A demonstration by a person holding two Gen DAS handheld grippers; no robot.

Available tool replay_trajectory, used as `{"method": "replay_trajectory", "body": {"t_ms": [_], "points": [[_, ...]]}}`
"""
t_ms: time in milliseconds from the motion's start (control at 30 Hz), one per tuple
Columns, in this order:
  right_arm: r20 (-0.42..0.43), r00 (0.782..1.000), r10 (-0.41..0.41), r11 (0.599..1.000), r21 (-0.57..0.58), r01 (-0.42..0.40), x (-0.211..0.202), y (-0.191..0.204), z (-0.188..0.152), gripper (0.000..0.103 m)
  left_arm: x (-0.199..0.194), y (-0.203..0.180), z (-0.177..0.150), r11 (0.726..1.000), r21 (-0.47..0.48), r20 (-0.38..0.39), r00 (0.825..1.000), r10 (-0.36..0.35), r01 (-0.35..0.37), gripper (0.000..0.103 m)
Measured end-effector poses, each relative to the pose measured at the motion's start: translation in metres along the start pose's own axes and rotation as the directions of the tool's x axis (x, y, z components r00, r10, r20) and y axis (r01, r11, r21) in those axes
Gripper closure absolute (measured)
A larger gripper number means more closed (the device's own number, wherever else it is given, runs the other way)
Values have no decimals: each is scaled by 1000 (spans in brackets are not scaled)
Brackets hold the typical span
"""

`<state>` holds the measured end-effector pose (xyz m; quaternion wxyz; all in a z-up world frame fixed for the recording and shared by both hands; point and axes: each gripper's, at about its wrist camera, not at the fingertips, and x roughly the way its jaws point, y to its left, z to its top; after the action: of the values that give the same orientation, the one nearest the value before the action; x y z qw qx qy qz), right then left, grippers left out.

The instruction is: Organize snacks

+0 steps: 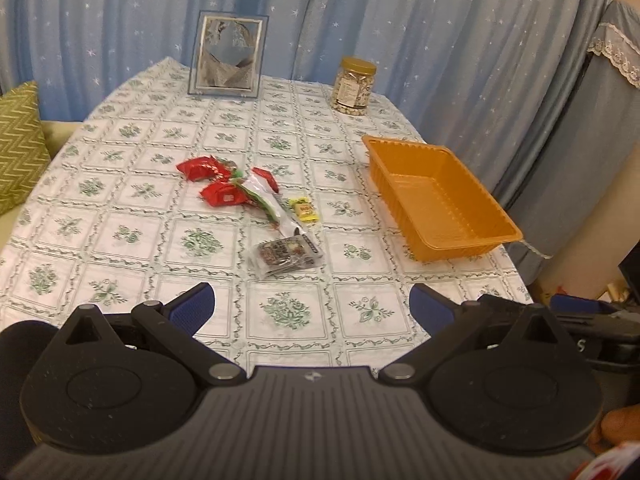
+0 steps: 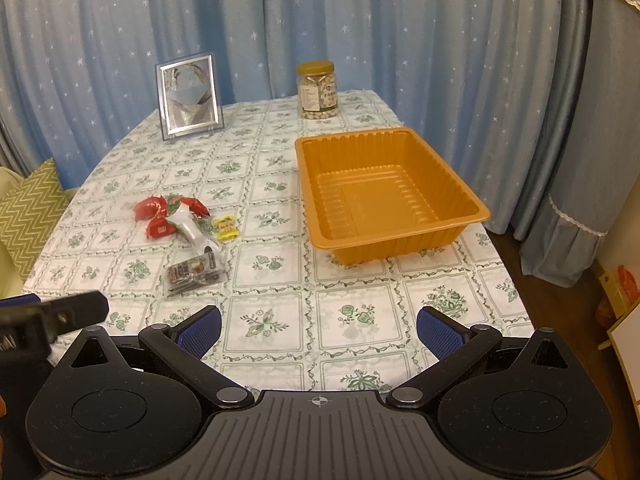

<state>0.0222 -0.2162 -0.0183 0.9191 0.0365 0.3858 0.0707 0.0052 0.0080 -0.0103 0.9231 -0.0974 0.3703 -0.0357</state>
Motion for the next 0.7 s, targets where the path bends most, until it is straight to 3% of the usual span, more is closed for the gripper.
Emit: {"method": "replay_trajectory", "body": {"t_ms": [233, 433, 567, 633, 700], "points": [[-30, 1000, -2, 1000, 2, 2, 23, -5, -4, 0, 28, 5, 1, 996, 89, -35, 999, 19, -16, 0], [-34, 999, 17, 1000, -2, -17, 49, -9, -5, 0, 59, 7, 3, 979, 202, -54, 998, -14, 25, 0], [-42, 999, 16, 1000, 4, -16, 71, -14, -6, 0, 89, 13, 7, 954, 296, -66, 997, -35, 53, 2], [-46, 999, 22, 1000, 15, -21, 81, -17, -7, 1, 106, 14, 9, 929, 365, -81, 996, -34, 62, 10], [-45, 998, 32, 999, 24, -31, 90, -20, -7, 1, 122, 16, 11, 902, 426, -86, 995, -40, 73, 11]]}}
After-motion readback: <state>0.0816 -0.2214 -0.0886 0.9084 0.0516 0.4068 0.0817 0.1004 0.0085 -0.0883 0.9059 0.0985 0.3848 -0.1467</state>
